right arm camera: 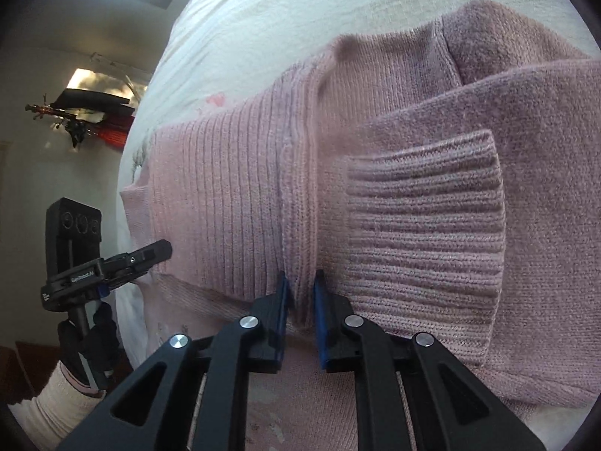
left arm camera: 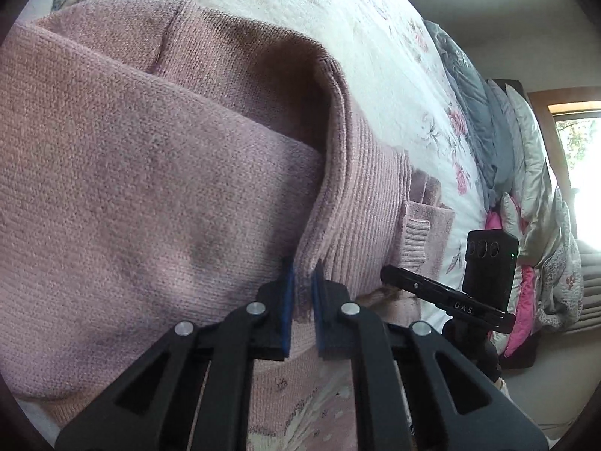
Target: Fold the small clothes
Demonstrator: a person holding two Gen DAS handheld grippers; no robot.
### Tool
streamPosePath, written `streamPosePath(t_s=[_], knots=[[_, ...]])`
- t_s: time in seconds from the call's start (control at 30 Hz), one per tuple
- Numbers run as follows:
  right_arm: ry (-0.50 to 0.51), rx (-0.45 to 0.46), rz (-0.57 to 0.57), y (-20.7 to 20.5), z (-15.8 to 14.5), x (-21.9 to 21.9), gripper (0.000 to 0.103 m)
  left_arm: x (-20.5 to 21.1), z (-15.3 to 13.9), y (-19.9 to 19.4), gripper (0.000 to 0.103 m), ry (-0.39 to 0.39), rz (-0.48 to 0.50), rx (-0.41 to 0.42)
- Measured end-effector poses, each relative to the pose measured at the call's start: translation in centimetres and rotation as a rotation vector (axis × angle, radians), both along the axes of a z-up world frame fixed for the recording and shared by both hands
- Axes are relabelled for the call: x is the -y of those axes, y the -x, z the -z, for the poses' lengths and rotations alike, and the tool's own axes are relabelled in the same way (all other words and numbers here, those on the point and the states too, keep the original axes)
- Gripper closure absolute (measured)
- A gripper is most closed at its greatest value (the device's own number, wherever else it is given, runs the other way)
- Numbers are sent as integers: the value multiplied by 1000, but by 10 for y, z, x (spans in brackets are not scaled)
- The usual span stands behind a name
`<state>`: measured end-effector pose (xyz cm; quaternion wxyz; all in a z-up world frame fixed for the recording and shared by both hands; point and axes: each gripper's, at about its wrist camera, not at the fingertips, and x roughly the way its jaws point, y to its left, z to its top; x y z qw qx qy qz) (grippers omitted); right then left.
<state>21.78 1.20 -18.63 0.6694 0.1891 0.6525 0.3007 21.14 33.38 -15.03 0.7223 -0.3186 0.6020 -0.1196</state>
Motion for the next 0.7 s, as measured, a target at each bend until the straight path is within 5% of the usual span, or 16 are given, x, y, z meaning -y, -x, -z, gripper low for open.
streamPosePath(t_s=[0.17, 0.3, 0.4, 0.53, 0.7], knots=[[94, 156, 3, 9, -43, 10, 77, 6, -46, 11, 90, -176, -17, 95], [59, 214, -30, 13, -64, -10, 77, 21, -76, 11, 87, -206, 4, 226], [83, 184, -46, 9, -48, -25, 77, 41, -64, -3, 86, -184, 62, 217], [108, 125, -11, 8, -16, -24, 82, 46, -22, -13, 90, -278, 82, 129], [50, 107, 32, 11, -22, -12, 79, 27, -26, 0, 89, -201, 31, 124]])
